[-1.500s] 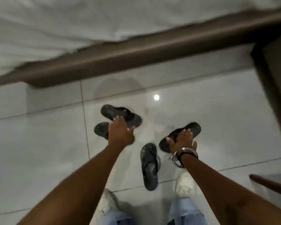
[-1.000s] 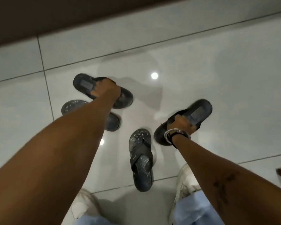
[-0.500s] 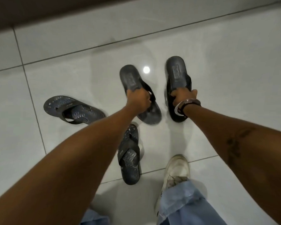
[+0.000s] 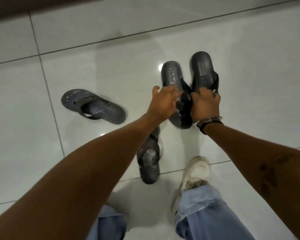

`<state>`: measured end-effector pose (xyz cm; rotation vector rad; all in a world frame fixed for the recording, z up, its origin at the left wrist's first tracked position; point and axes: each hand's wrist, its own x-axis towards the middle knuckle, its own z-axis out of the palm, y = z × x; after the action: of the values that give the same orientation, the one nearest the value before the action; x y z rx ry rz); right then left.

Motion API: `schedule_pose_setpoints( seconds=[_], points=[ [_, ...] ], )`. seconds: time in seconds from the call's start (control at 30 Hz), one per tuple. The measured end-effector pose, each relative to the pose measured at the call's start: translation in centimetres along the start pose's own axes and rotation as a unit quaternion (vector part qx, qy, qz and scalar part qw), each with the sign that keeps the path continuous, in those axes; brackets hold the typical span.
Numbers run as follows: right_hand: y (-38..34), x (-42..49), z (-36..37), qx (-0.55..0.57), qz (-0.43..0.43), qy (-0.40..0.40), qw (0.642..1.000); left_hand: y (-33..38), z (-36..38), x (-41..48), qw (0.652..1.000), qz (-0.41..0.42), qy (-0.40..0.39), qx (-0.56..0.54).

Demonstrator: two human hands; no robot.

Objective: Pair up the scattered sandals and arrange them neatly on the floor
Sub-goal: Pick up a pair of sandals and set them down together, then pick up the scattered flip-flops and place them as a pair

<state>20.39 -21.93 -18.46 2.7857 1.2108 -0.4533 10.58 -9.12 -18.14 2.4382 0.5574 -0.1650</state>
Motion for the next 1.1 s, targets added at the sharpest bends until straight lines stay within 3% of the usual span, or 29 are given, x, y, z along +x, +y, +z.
schedule_pose_setpoints(
  seconds=[0.07,0.13,0.23,0.3,0.37,0.57,0.63,0.7,0.8,0.87,0.9,0.97,1.1],
  points=[
    [-2.8,-2.5,0.4,-0.019,-0.112,0.027,0.993,-3.5,-2.5,-2.7,0.999,0.014,0.011,0.043],
    [-5.9,-4.9,1.2,-0.056,-0.275,0.054,0.958,-8.6,-5.3,-6.0,0.988,0.051,-0.023,0.143],
    [-10.3,-7.7,2.8,-0.111,-0.491,0.004,0.864,-16.0,-8.7,-11.7,0.944,0.131,-0.121,0.279],
    [-12.9,-8.7,3.7,-0.178,-0.573,-0.069,0.797,-19.6,-10.0,-14.9,0.909,0.164,-0.155,0.351],
    [-15.2,-8.6,4.3,-0.236,-0.583,-0.127,0.767,-22.2,-10.5,-16.8,0.891,0.156,-0.157,0.397],
    [-17.3,-7.8,5.6,-0.328,-0.540,-0.232,0.740,-24.4,-9.7,-16.8,0.844,0.101,-0.188,0.492],
    [-17.1,-7.7,5.7,-0.300,-0.502,-0.262,0.768,-24.2,-9.8,-15.9,0.846,0.088,-0.198,0.487],
    [-16.3,-7.3,5.1,-0.249,-0.427,-0.292,0.819,-24.1,-10.3,-15.0,0.856,0.076,-0.196,0.472],
    [-15.0,-6.7,3.3,-0.099,-0.204,-0.302,0.926,-24.5,-11.1,-14.5,0.872,0.032,-0.204,0.443],
    [-14.8,-6.4,1.7,0.018,-0.018,-0.245,0.969,-24.6,-11.5,-14.6,0.902,-0.053,-0.177,0.390],
    [-14.8,-6.2,1.3,0.073,0.066,-0.229,0.969,-24.7,-11.6,-14.7,0.916,-0.107,-0.151,0.356],
    [-15.5,-5.4,0.8,0.172,0.201,-0.240,0.934,-24.5,-11.6,-14.7,0.932,-0.197,-0.119,0.279],
    [-19.3,-3.4,1.5,0.339,0.349,-0.228,0.843,-23.1,-10.6,-14.6,0.937,-0.308,-0.075,0.147]
  ],
)
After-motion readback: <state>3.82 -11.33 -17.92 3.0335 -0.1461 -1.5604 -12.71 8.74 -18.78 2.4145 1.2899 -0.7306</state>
